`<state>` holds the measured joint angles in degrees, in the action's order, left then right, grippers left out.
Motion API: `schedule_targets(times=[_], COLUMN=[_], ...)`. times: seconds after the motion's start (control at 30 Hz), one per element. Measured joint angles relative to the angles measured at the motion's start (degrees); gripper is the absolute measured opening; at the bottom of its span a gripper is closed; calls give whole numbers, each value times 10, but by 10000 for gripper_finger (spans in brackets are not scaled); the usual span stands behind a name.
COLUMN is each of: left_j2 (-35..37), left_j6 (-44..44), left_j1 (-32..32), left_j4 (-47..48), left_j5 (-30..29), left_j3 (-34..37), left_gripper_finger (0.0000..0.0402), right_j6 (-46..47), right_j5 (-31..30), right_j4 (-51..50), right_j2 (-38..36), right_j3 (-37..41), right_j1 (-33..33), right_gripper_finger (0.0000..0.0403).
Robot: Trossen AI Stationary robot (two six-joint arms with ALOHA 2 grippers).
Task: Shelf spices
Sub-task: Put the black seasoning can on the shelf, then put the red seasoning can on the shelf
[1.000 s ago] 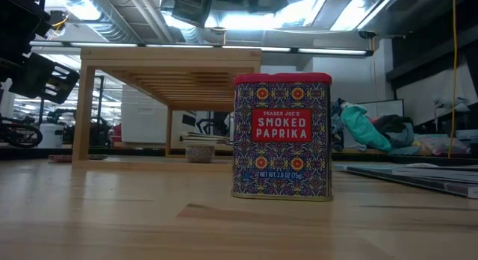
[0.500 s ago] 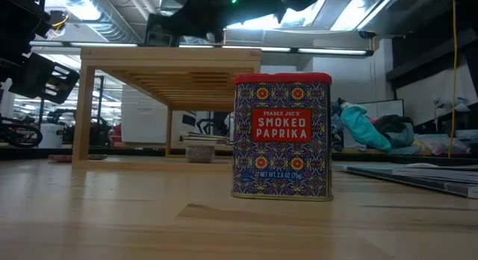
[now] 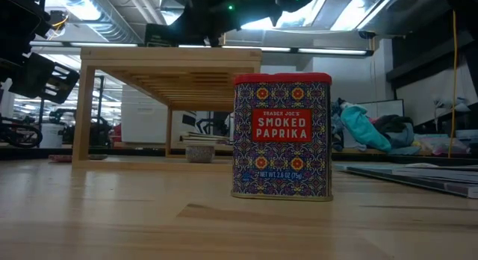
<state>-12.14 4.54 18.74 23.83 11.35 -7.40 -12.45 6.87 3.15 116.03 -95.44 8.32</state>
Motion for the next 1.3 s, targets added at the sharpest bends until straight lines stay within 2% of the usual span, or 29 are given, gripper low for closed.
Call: schedule_targets(times=[0.63,0.93,1.1,1.3], left_j2=[0,0,0,0], left_j6=[0,0,0,0], left_j1=[0,0,0,0], left_j4=[0,0,0,0], left_j5=[0,0,0,0], left_j3=[0,0,0,0], left_gripper_finger=[169,169,169,169], right_j6=[-8,-15,-24,-33], right_j5=[-8,-8,-8,-8], right_j4=[38,14,-75,-263], right_j2=[1,0,0,-1], right_j3=[0,-26,-87,-205], right_j1=[0,0,0,-1], right_gripper_finger=[281,303,303,303])
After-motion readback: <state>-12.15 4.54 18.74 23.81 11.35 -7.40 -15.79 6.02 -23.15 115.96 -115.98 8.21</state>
